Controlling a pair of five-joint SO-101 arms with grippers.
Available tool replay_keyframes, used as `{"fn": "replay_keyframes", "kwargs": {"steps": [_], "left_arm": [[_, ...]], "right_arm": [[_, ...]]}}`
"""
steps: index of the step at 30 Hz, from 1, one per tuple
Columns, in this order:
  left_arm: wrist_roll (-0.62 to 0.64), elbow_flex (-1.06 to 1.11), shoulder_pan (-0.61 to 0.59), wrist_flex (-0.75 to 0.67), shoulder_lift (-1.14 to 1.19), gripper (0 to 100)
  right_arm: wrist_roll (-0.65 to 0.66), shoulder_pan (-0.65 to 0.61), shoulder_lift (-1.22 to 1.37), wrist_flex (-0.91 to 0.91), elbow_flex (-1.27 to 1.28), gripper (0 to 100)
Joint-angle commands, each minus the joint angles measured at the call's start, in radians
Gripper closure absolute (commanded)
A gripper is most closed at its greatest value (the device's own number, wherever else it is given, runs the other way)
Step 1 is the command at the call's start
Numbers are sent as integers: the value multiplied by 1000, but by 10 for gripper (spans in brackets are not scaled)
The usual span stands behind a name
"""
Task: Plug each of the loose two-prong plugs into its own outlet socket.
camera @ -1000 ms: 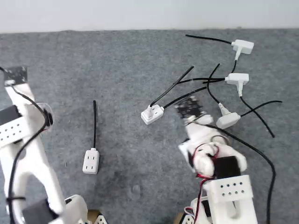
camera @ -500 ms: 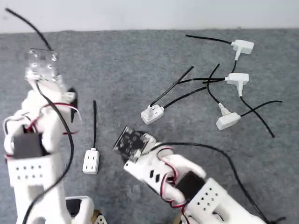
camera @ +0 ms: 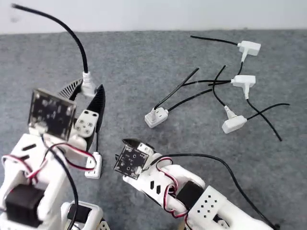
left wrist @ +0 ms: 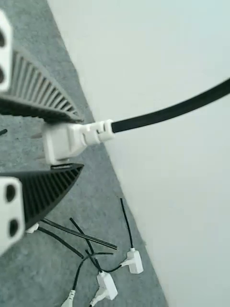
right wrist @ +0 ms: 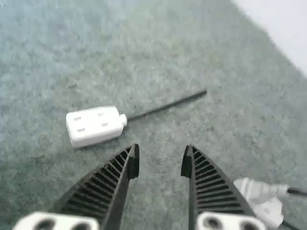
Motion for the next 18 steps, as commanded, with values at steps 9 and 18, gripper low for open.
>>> {"fn": "replay_keyframes", "kwargs": {"steps": [9,18], "left_arm": [[23,-42,230,12,-127,989],[80,-42,302,130,-58,989]], "right_arm": [[9,-4,2,-71,-2,840],[15,-2,2,-120,-35,841]]}}
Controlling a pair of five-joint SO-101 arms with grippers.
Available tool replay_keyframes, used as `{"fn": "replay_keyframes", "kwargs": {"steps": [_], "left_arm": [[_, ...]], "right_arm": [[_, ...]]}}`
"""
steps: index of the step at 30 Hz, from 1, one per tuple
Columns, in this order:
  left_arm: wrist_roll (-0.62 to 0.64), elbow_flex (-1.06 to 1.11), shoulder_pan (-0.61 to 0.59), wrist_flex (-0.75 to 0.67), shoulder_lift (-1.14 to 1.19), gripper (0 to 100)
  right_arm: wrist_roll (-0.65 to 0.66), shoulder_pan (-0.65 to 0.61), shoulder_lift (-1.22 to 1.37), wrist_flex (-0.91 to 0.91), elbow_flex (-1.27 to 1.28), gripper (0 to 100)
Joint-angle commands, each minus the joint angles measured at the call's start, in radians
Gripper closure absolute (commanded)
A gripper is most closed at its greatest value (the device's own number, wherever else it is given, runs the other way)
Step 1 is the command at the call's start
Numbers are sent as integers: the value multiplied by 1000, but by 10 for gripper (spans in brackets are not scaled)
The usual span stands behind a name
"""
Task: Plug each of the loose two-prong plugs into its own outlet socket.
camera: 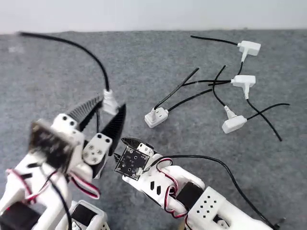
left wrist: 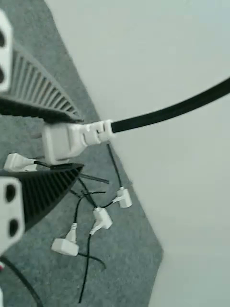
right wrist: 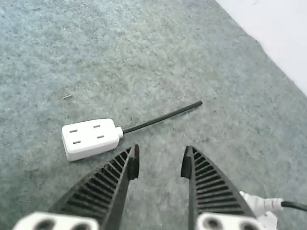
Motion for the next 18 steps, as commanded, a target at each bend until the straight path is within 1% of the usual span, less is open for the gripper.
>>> {"fn": "replay_keyframes", "kwargs": {"steps": [1,4,7,15,18], "left_arm": [[15,-42,77,89,35,989],[15,-45,144,132,35,988],[15,-47,169,164,35,988],[18,-47,170,181,34,988],[18,-68,170,206,34,988]], "right_arm": [[15,1,4,-28,-71,841],[15,1,4,-28,-68,841],[15,1,4,-22,-66,841],[17,2,4,-28,-44,841],[17,36,4,-28,-38,841]]}}
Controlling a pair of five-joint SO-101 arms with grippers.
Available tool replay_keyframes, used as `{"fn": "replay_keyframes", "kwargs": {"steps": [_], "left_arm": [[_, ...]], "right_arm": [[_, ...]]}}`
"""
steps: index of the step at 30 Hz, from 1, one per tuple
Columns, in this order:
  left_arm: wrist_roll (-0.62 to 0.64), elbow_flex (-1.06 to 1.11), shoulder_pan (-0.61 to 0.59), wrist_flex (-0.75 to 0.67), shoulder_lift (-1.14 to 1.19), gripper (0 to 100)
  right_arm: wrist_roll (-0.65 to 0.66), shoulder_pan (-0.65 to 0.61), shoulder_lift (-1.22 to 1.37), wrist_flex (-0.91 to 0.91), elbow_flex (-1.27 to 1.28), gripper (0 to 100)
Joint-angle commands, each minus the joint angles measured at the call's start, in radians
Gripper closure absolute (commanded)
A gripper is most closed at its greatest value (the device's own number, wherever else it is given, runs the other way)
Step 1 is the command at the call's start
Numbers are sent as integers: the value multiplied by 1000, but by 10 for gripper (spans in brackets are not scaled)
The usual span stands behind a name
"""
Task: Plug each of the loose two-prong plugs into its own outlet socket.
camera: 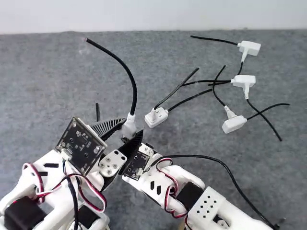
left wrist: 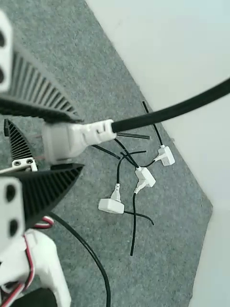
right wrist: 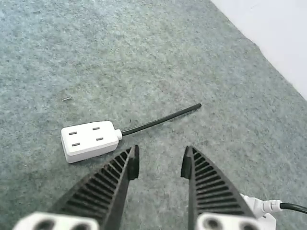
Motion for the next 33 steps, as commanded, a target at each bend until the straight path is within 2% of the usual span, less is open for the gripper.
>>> {"fn": "replay_keyframes", "kwargs": {"steps": [1,9,12,19,27,33], "left_arm": [[15,-87,9,41,11,988],[17,-203,9,213,11,988],[17,-211,9,233,11,988],[15,-206,8,135,21,988],[12,-50,8,0,23,988],[15,1,9,-8,21,988]], "right_arm": [[14,53,4,-22,-38,841],[14,97,4,-22,-40,841],[14,99,4,-22,-38,841],[12,73,2,-12,-35,841],[12,-21,2,38,-35,841],[14,-16,4,36,-35,841]]}}
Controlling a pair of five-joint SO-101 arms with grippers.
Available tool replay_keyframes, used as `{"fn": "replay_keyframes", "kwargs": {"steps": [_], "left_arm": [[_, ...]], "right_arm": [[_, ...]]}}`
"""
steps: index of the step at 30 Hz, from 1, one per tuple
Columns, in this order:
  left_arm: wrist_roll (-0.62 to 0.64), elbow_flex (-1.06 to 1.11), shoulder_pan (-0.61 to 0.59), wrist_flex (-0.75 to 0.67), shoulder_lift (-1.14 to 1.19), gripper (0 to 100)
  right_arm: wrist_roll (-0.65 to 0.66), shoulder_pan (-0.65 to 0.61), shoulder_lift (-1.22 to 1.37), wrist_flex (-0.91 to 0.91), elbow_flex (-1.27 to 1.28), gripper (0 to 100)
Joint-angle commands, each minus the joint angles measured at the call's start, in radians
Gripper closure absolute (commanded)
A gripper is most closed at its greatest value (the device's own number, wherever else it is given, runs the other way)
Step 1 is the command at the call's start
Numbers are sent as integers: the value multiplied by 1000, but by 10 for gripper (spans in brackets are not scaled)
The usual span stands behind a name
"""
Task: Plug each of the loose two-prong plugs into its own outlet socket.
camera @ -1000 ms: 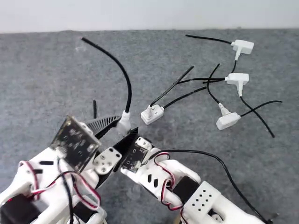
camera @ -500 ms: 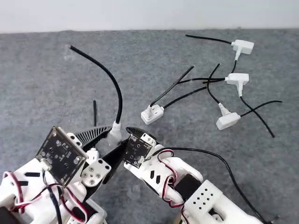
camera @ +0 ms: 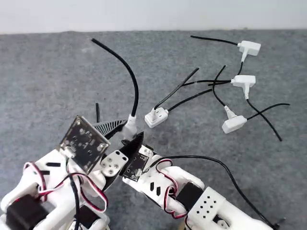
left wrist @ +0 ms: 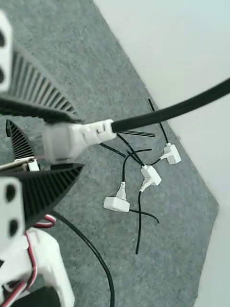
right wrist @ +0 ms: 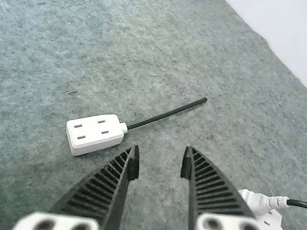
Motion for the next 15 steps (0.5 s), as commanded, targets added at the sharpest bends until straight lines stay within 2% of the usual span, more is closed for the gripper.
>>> {"fn": "replay_keyframes", "kwargs": {"steps": [1,7,15], "left_arm": [[11,1,5,-29,11,988],[11,-21,5,15,5,988],[12,-140,5,126,9,988]], "right_arm": [[14,-7,4,4,-35,841],[87,-1,4,4,-34,841],[89,44,4,1,-35,841]]}}
